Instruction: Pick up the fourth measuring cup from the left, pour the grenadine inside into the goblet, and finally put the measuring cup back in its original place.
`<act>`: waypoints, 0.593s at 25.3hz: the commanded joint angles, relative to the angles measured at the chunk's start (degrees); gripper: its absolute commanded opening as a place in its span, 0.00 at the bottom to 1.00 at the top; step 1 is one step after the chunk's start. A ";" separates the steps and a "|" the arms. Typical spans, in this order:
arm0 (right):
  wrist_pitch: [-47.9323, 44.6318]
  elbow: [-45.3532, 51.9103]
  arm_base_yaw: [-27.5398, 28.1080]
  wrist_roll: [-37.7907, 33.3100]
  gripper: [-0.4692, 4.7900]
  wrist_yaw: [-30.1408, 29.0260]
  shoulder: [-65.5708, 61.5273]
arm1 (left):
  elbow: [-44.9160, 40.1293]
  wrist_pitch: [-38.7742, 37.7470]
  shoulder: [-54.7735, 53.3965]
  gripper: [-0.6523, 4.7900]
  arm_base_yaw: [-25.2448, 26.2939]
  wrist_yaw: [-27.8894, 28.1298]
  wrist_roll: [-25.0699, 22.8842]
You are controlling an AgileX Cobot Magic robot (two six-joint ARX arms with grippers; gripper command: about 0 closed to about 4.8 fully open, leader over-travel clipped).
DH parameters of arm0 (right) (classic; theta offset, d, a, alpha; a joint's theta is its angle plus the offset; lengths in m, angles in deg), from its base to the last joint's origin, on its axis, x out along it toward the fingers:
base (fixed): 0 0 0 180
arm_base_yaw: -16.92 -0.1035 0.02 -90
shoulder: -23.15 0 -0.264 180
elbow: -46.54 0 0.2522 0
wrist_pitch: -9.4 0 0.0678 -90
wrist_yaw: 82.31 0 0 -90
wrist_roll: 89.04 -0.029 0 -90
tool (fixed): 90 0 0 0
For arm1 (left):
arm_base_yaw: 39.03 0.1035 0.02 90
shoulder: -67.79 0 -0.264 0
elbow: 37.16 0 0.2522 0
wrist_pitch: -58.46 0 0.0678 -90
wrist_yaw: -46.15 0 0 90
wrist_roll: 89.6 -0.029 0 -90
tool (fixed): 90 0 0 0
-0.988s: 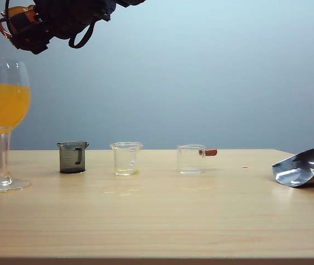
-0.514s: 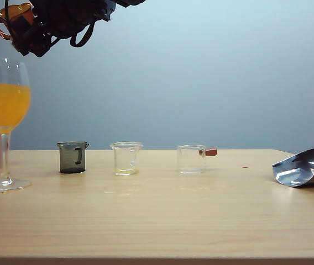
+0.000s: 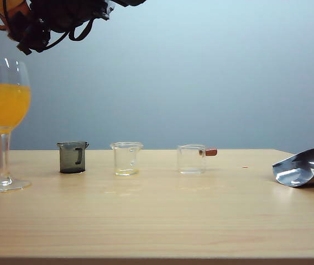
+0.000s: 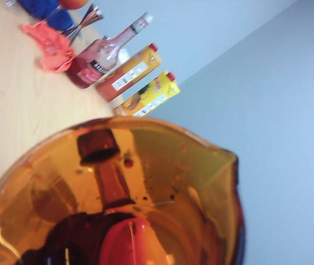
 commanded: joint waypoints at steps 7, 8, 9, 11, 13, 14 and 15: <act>-4.81 -0.42 -0.15 3.02 0.46 -0.28 -1.11 | 0.07 0.72 0.11 0.11 0.11 0.13 0.22; -4.83 -0.42 -0.24 4.00 0.46 -0.28 -1.11 | 0.07 0.72 0.11 0.11 0.11 0.11 0.22; -4.85 -0.42 -0.26 4.46 0.46 -0.39 -1.11 | 0.07 0.72 0.11 0.11 0.11 0.11 0.20; -4.98 -0.42 -0.26 5.20 0.46 -1.25 -1.11 | 0.07 0.72 0.11 0.11 0.11 0.11 0.22; -4.96 -0.42 -0.28 6.56 0.46 -1.38 -1.11 | 0.07 0.74 0.11 0.11 0.11 0.11 0.22; -4.94 -0.42 -0.28 6.99 0.46 -1.46 -1.11 | 0.07 0.72 0.11 0.12 0.11 0.11 0.22; -4.94 -0.42 -0.28 7.15 0.46 -1.75 -1.11 | 0.07 0.72 0.11 0.11 0.11 0.11 0.22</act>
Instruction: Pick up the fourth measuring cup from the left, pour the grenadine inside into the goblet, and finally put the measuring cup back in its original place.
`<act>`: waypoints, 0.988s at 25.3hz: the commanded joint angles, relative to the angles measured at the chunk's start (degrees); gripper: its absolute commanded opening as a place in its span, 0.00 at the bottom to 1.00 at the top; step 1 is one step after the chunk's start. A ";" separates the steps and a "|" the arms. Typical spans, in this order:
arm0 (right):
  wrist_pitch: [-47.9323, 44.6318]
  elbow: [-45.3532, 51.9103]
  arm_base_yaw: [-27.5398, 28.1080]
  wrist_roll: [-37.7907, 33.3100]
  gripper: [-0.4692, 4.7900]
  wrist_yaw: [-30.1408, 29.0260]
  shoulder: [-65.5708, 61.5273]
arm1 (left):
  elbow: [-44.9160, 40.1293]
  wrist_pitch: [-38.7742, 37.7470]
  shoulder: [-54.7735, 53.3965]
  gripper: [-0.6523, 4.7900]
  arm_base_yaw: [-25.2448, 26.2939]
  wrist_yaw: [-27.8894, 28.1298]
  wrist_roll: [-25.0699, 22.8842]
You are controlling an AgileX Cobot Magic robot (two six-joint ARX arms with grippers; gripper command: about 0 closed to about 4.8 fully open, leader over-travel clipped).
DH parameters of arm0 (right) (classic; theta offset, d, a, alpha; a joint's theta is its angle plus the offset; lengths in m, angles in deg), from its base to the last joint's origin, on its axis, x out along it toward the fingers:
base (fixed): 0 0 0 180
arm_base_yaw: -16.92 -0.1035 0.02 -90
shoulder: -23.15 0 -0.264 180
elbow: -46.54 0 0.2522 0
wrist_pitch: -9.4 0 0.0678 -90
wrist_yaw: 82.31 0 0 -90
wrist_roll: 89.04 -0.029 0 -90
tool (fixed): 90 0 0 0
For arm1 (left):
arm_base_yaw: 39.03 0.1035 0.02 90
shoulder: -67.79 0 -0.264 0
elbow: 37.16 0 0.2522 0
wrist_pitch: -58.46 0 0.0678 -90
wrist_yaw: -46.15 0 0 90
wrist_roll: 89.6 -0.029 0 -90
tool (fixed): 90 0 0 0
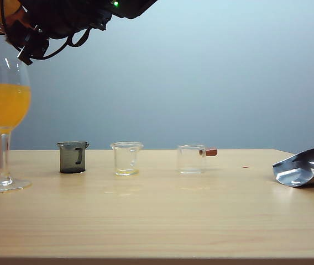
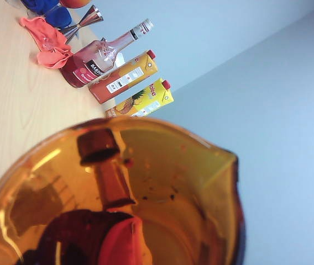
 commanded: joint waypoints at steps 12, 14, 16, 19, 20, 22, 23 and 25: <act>-2.71 -0.46 0.00 4.52 0.46 -2.16 -0.09 | 0.07 0.72 0.11 0.11 0.11 0.11 0.22; -2.71 -0.46 0.02 4.96 0.46 -2.27 -0.11 | 0.07 0.72 0.11 0.11 0.11 0.11 0.22; -2.71 -0.46 0.02 6.10 0.46 -2.56 -0.11 | 0.07 0.72 0.11 0.11 0.11 0.13 0.20; -2.69 -0.46 0.02 7.52 0.46 -2.71 -0.11 | 0.07 0.72 0.11 0.11 0.11 0.11 0.22; -2.67 -0.46 0.02 7.69 0.46 -2.67 -0.11 | 0.07 0.72 0.11 0.11 0.11 0.11 0.22; -2.67 -0.46 0.02 8.48 0.46 -2.67 -0.11 | 0.07 0.72 0.11 0.11 0.11 0.11 0.22; -2.67 -0.46 0.04 9.09 0.46 -2.64 -0.11 | 0.07 0.72 0.11 0.11 0.11 0.11 0.20; -2.67 -0.46 0.04 10.14 0.46 -2.67 -0.11 | 0.07 0.72 0.11 0.11 0.11 0.11 0.22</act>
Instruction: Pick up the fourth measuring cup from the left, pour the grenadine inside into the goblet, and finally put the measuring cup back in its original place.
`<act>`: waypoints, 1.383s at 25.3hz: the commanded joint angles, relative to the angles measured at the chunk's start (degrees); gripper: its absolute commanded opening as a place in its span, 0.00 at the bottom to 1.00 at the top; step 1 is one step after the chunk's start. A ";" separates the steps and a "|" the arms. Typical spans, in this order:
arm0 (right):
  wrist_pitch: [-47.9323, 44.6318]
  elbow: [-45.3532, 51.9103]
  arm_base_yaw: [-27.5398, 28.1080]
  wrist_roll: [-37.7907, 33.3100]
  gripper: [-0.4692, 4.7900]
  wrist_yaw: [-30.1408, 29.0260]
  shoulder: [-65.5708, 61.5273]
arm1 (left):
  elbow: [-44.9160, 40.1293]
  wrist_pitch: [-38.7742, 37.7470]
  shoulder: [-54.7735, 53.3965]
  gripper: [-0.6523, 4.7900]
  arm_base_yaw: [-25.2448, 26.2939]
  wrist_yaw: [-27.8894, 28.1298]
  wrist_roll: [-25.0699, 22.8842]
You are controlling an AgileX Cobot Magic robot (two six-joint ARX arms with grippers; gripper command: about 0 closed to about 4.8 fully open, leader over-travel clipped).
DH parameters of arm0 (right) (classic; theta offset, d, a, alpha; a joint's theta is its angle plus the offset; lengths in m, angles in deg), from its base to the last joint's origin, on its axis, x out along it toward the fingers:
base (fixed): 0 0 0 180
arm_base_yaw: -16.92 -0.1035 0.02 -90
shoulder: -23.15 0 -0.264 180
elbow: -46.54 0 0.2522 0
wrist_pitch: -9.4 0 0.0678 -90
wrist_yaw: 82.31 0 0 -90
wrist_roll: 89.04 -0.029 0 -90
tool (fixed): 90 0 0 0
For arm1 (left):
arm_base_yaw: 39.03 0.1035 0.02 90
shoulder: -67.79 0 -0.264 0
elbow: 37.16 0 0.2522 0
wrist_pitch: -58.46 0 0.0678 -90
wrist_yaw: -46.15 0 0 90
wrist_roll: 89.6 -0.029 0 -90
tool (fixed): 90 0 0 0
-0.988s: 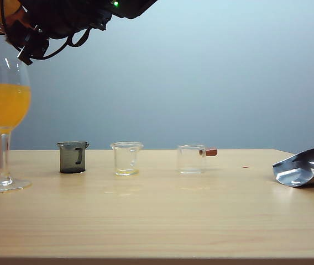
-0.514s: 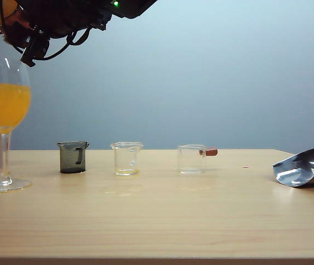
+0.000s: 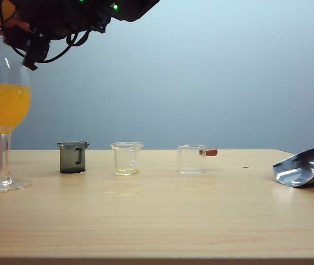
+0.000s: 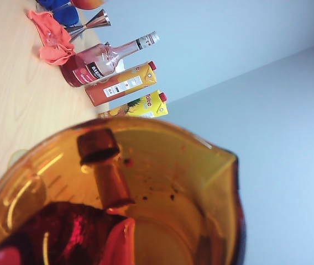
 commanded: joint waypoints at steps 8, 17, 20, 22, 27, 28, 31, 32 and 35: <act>-1.70 -0.46 0.00 5.11 0.46 -0.55 0.35 | 0.07 0.72 0.11 0.11 0.11 0.11 0.22; -1.66 -0.46 0.00 5.14 0.47 -0.35 0.35 | 0.07 0.72 0.11 0.11 0.11 0.11 0.22; -1.66 -0.46 0.00 5.14 0.47 -0.33 0.35 | 0.07 0.72 0.11 0.11 0.11 0.11 0.22; -1.75 -0.46 0.00 5.18 0.47 -0.33 0.35 | 0.07 0.72 0.11 0.12 0.11 0.11 0.22; -1.75 -0.46 -0.02 6.67 0.47 -0.33 0.35 | 0.07 0.72 0.11 0.12 0.11 0.11 0.22; -1.75 -0.46 0.00 6.78 0.47 -0.28 0.35 | 0.07 0.72 0.11 0.11 0.11 0.11 0.20; -1.75 -0.46 0.00 8.33 0.47 -0.31 0.35 | 0.07 0.72 0.11 0.12 0.11 0.11 0.22; -1.75 -0.46 0.00 8.41 0.47 -0.31 0.35 | 0.07 0.72 0.11 0.11 0.11 0.11 0.22; -1.75 -0.46 0.00 9.22 0.47 -0.33 0.37 | 0.07 0.72 0.11 0.11 0.11 0.11 0.22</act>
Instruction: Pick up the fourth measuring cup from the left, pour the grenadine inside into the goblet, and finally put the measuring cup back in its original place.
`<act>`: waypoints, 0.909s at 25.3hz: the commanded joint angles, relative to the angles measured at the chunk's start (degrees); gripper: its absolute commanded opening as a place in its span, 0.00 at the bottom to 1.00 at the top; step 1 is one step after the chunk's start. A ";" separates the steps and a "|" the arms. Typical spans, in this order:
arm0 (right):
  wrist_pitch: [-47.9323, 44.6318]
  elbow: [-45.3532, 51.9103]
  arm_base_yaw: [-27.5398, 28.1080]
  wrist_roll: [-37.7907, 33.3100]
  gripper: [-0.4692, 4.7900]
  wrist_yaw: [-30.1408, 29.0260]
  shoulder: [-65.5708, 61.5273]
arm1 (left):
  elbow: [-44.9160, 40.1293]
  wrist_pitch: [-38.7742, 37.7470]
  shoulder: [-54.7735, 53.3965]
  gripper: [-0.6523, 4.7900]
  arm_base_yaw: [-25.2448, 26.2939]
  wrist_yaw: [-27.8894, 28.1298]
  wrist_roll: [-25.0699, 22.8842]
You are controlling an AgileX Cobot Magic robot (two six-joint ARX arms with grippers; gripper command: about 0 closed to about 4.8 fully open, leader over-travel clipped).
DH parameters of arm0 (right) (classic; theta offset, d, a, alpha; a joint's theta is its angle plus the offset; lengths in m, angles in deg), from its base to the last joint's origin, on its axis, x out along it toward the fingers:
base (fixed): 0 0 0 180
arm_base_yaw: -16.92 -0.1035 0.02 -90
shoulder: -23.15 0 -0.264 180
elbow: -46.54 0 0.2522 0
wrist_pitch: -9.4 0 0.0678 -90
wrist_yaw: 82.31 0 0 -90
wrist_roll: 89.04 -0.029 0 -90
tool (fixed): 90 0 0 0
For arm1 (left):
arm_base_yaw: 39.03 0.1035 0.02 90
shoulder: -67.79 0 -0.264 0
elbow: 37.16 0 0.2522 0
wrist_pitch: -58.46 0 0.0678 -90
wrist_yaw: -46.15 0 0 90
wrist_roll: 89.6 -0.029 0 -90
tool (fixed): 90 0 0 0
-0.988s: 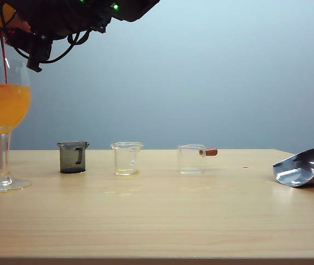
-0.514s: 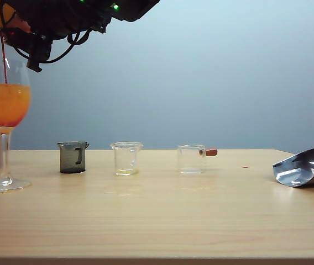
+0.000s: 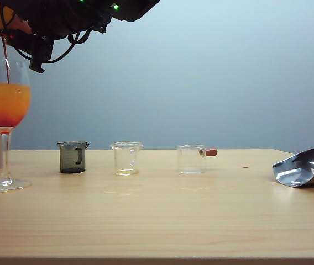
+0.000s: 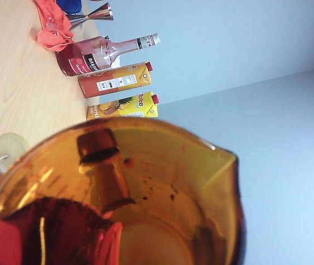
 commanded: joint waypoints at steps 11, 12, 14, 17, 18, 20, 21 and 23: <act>-1.73 -0.46 -0.04 5.09 0.47 0.24 0.37 | 0.07 0.72 0.11 0.11 0.11 0.11 0.22; -1.75 -0.46 -0.04 5.14 0.47 0.24 0.37 | 0.07 0.72 0.11 0.11 0.11 0.11 0.20; -1.75 -0.46 -0.04 5.33 0.47 0.22 0.37 | 0.07 0.72 0.11 0.11 0.11 0.11 0.22; -1.77 -0.46 -0.04 6.40 0.47 0.24 0.37 | 0.07 0.72 0.11 0.11 0.11 0.13 0.22; -1.79 -0.46 -0.04 7.08 0.47 0.22 0.37 | 0.07 0.72 0.11 0.12 0.11 0.11 0.22; -1.79 -0.46 -0.13 8.59 0.47 0.20 0.37 | 0.07 0.72 0.11 0.11 0.11 0.11 0.22; -1.79 -0.46 -0.13 9.16 0.47 -0.02 0.37 | 0.07 0.74 0.11 0.12 0.11 0.11 0.20; -1.90 -0.46 -0.13 9.84 0.47 -0.09 0.37 | 0.07 0.72 0.11 0.12 0.11 0.11 0.22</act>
